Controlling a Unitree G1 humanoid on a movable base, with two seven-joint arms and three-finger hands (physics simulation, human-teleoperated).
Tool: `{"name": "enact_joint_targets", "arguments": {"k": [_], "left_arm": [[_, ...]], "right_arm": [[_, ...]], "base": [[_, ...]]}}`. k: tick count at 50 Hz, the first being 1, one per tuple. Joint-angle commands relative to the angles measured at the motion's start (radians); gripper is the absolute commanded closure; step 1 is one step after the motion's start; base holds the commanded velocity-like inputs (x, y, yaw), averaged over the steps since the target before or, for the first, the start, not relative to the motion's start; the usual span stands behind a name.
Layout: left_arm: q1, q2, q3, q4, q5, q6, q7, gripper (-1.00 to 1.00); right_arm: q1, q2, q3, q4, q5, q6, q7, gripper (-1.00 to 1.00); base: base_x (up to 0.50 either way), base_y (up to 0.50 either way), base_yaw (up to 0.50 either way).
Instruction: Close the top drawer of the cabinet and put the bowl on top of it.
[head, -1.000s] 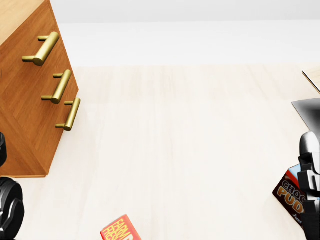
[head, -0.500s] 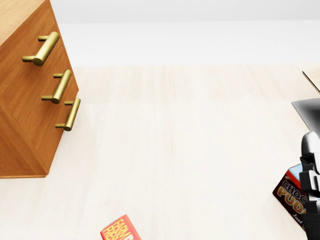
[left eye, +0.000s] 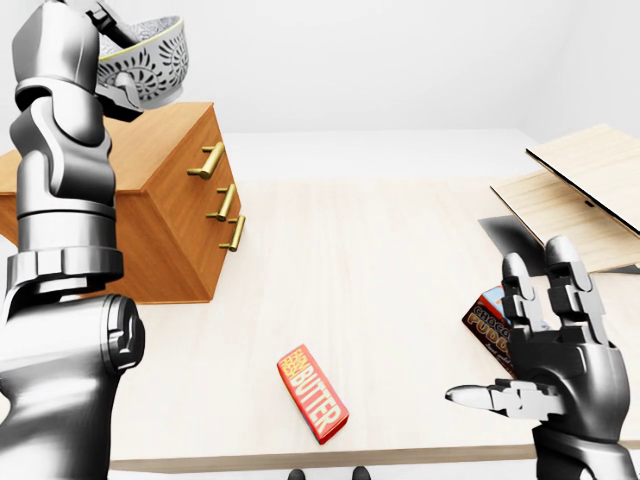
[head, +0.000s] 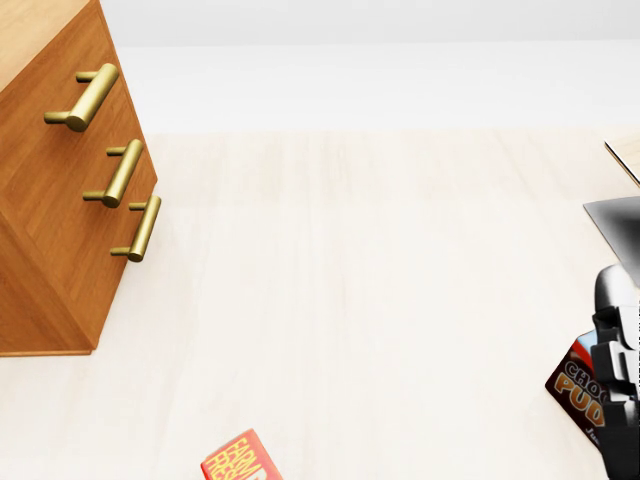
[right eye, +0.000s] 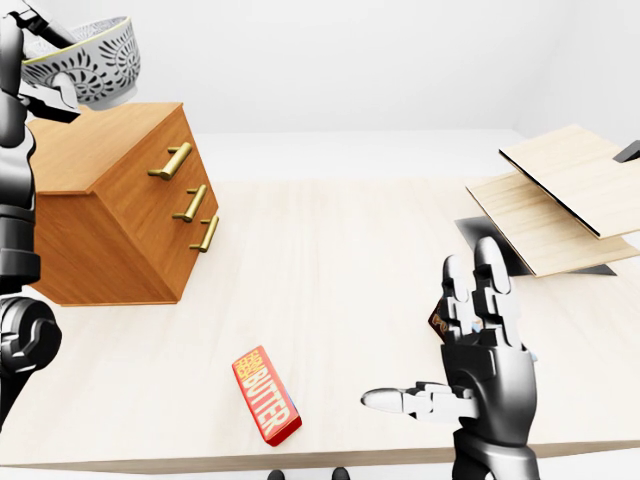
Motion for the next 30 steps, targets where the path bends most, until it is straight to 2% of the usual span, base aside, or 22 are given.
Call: {"name": "enact_joint_targets", "arguments": {"k": [1, 7, 15, 30], "left_arm": [[-0.036, 0.031, 0.005, 0.186, -0.040, 0.000, 0.136, 1.00], [-0.079, 0.038, -0.008, 0.323, -0.060, 0.000, 0.197, 1.00], [-0.095, 0.031, -0.028, 0.400, -0.061, 0.000, 0.246, 1.00], [-0.062, -0.004, -0.039, 0.466, -0.074, 0.000, 0.293, 1.00]], "right_arm": [[0.004, -0.006, 0.017, 0.010, -0.011, -0.012, -0.008, -1.00], [0.011, -0.011, 0.026, 0.011, -0.013, -0.020, -0.012, -1.00], [0.007, -0.015, 0.022, 0.011, -0.009, -0.016, -0.016, -1.00], [0.007, -0.016, 0.024, 0.014, -0.011, -0.021, -0.018, -1.00]], "base": [[0.00, 0.00, 0.00], [0.00, 0.00, 0.00], [0.00, 0.00, 0.00], [0.00, 0.00, 0.00]]}}
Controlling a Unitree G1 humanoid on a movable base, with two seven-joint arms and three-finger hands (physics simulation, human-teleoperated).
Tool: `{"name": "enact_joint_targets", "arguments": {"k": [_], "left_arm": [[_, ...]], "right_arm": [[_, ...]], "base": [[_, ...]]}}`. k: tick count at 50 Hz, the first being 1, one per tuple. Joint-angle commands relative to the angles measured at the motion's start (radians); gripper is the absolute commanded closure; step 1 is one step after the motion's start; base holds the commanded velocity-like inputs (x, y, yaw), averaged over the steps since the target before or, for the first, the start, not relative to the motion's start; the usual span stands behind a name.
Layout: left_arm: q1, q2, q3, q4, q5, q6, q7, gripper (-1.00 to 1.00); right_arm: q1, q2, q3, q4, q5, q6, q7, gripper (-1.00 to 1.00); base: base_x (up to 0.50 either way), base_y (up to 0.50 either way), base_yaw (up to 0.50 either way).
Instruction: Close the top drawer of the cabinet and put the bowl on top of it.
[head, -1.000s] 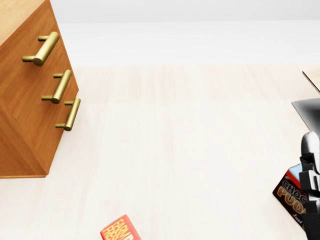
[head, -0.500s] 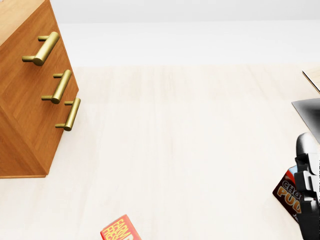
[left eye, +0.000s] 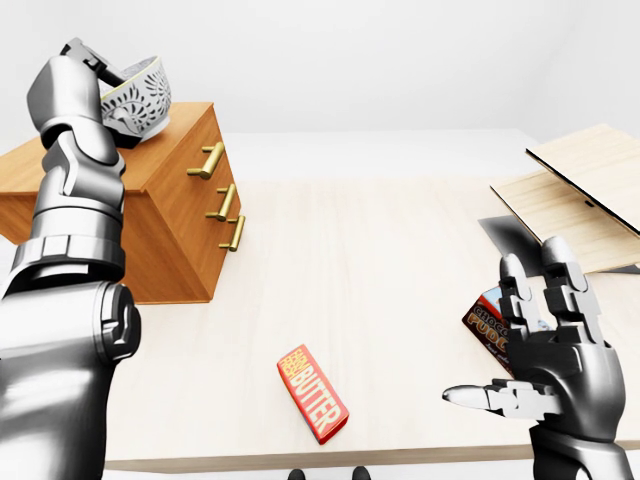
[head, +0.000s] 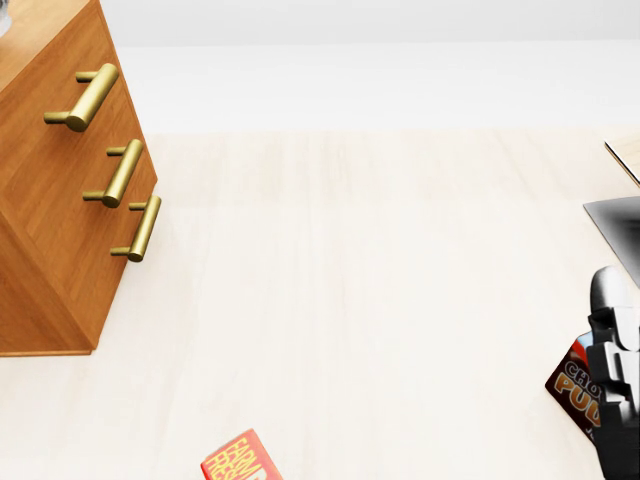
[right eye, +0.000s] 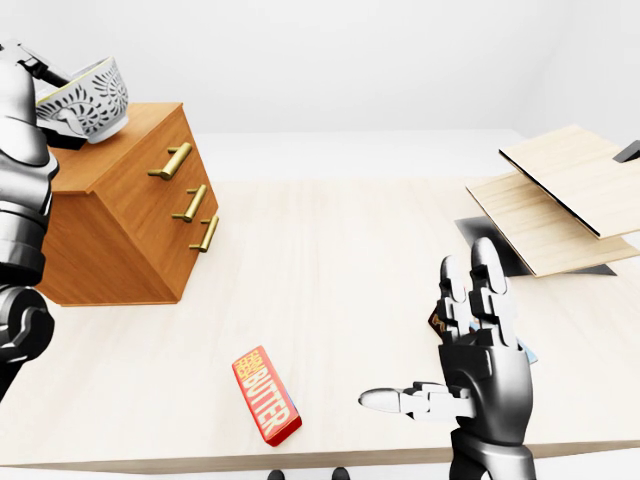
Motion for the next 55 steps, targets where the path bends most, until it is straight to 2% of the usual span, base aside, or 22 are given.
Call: {"name": "enact_joint_targets", "arguments": {"k": [1, 19, 20, 21, 22, 55], "left_arm": [[0.022, -0.019, -0.002, 0.076, 0.013, 0.000, 0.048, 1.00], [0.025, -0.047, -0.017, 0.092, 0.029, 0.000, 0.039, 1.00], [0.025, -0.047, -0.016, 0.090, 0.029, 0.000, 0.044, 0.32], [0.024, -0.047, -0.015, 0.090, 0.030, 0.000, 0.043, -0.79], [0.020, -0.044, -0.013, 0.086, 0.028, 0.000, 0.036, -1.00], [-0.001, -0.039, -0.016, 0.068, 0.048, 0.000, 0.018, -1.00]], "right_arm": [[-0.003, -0.003, 0.002, 0.004, -0.002, -0.002, -0.003, -1.00], [-0.002, 0.000, -0.012, -0.005, 0.010, 0.005, 0.003, -1.00], [-0.003, 0.001, -0.013, -0.005, 0.010, 0.006, 0.003, -1.00], [-0.003, 0.001, -0.013, -0.005, 0.010, 0.007, 0.003, -1.00], [-0.004, 0.001, -0.015, -0.006, 0.011, 0.008, 0.003, -1.00], [0.005, 0.005, -0.007, -0.011, 0.006, 0.005, 0.005, -1.00]], "base": [[0.00, 0.00, 0.00], [0.00, 0.00, 0.00], [0.00, 0.00, 0.00], [0.00, 0.00, 0.00], [0.00, 0.00, 0.00], [0.00, 0.00, 0.00]]}}
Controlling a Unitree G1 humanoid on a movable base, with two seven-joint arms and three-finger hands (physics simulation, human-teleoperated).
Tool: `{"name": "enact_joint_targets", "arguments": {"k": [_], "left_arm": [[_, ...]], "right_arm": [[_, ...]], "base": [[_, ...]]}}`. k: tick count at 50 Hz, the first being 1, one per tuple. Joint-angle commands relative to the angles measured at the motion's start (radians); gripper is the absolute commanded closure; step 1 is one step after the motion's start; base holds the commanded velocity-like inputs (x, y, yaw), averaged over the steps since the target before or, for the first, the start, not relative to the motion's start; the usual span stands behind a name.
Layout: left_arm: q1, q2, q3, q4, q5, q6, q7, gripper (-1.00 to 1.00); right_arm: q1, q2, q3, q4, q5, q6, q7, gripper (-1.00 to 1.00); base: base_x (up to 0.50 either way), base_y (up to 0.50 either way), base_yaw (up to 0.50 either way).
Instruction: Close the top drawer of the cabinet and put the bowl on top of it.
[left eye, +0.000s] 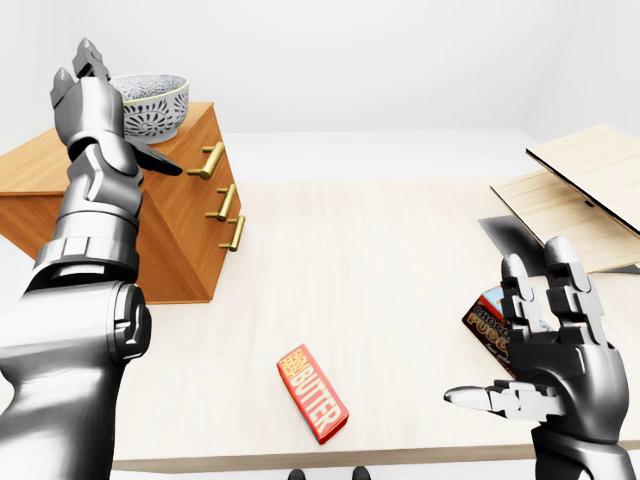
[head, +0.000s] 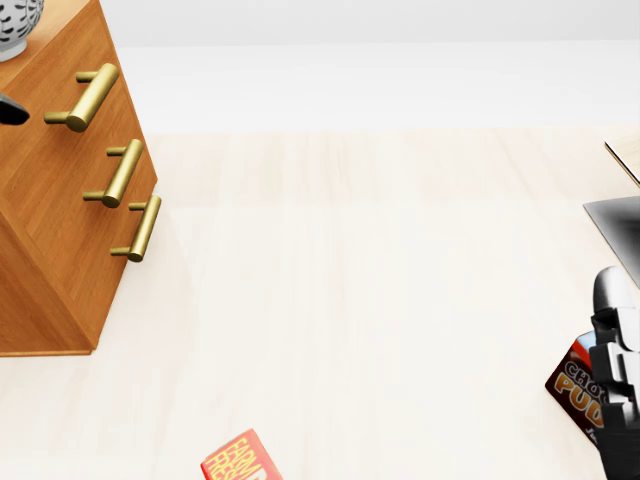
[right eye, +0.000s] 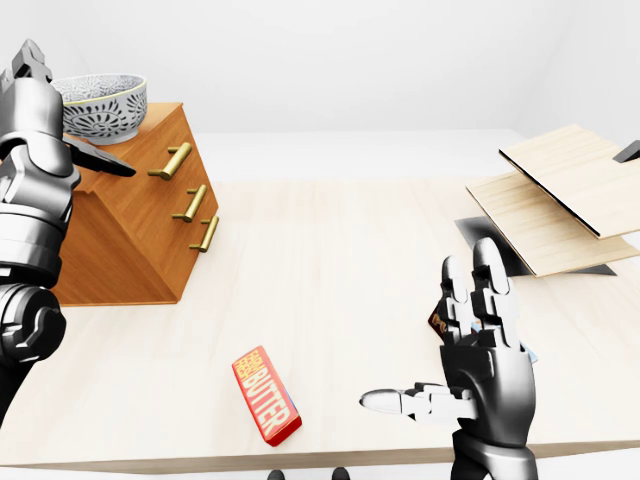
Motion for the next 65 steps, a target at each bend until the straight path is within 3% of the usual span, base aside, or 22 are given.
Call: {"name": "enact_joint_targets", "arguments": {"k": [1, 10, 15, 25, 34, 44, 52, 57, 65], "left_arm": [[-0.001, 0.001, -0.003, 0.000, 0.002, 0.000, -0.006, -1.00], [-0.009, 0.006, -0.002, -0.009, 0.004, 0.000, -0.008, -1.00], [-0.044, 0.039, 0.004, -0.035, 0.011, 0.000, 0.008, -1.00], [-0.055, 0.070, 0.011, -0.085, 0.027, 0.000, -0.024, -1.00], [-0.030, 0.065, 0.016, -0.168, 0.031, 0.000, -0.069, -1.00], [0.139, 0.028, 0.047, -0.586, 0.067, 0.000, -0.259, -1.00], [0.300, -0.016, 0.088, -1.009, 0.071, 0.000, -0.469, -1.00], [0.421, -0.073, 0.114, -1.338, 0.034, 0.000, -0.612, -1.00], [0.565, -0.156, 0.088, -1.730, 0.035, 0.000, -0.739, -1.00]], "right_arm": [[0.003, 0.000, 0.001, -0.004, 0.001, 0.001, 0.000, -1.00], [0.003, 0.000, 0.007, 0.000, -0.004, -0.002, 0.000, -1.00], [0.004, -0.003, 0.010, 0.001, -0.005, -0.005, -0.001, -1.00], [0.013, -0.004, 0.023, 0.005, -0.013, -0.019, -0.002, -1.00], [0.007, -0.011, 0.026, 0.011, -0.015, -0.018, -0.010, -1.00], [0.013, -0.012, 0.026, 0.010, -0.011, -0.023, -0.009, -1.00], [0.014, -0.012, 0.030, 0.013, -0.014, -0.027, -0.010, -1.00], [0.020, -0.011, 0.031, 0.011, -0.013, -0.032, -0.009, -1.00], [0.021, -0.010, 0.027, 0.011, -0.008, -0.033, -0.007, -1.00]], "base": [[0.00, 0.00, 0.00], [0.00, 0.00, 0.00], [0.00, 0.00, 0.00], [0.00, 0.00, 0.00], [0.00, 0.00, 0.00], [0.00, 0.00, 0.00], [0.00, 0.00, 0.00], [0.00, 0.00, 0.00], [0.00, 0.00, 0.00]]}}
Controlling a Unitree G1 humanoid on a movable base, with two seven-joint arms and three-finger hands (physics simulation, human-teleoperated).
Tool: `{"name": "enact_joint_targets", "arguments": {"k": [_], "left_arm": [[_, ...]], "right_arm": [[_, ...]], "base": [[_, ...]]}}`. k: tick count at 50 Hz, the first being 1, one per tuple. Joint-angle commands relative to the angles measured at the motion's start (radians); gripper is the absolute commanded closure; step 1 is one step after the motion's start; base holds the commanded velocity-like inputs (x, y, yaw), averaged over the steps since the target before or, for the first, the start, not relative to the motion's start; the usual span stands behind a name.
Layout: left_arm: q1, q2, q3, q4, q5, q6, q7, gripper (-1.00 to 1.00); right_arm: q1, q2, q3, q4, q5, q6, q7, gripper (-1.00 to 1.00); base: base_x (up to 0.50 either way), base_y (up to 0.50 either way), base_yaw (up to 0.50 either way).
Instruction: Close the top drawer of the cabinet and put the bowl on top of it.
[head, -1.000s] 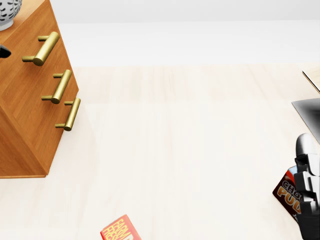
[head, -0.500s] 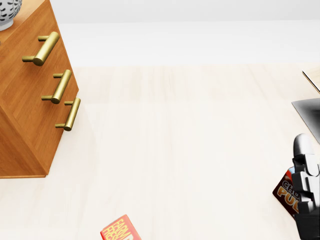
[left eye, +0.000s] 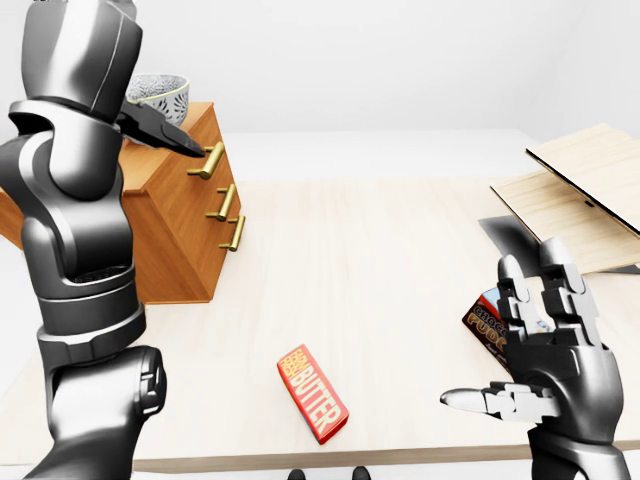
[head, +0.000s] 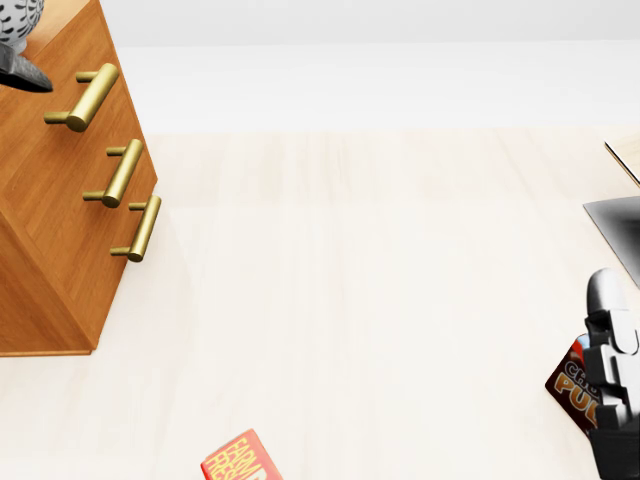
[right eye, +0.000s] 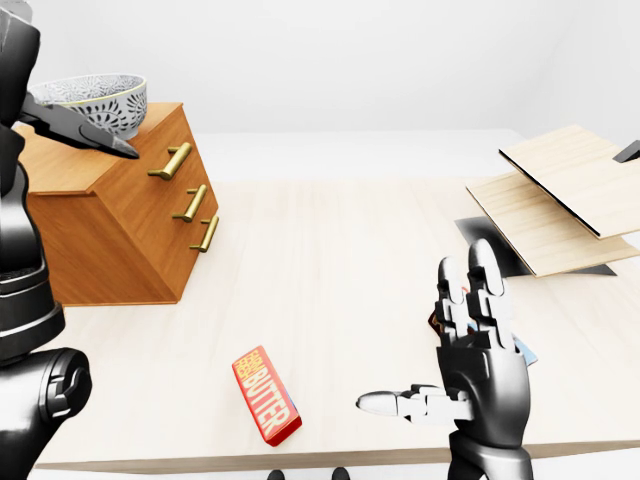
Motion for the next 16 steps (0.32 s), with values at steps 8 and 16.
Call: {"name": "enact_joint_targets", "arguments": {"k": [8, 16], "left_arm": [[0.275, -0.167, -0.055, -0.910, 0.062, 0.000, -0.399, -1.00], [0.342, -0.622, -0.008, -1.043, 0.305, 0.000, -0.399, -1.00]], "right_arm": [[0.008, 0.005, -0.009, -0.010, 0.010, 0.001, 0.008, -1.00], [0.008, 0.009, -0.010, -0.011, 0.009, 0.003, 0.012, -1.00]], "base": [[0.00, 0.00, 0.00], [0.00, 0.00, 0.00]]}}
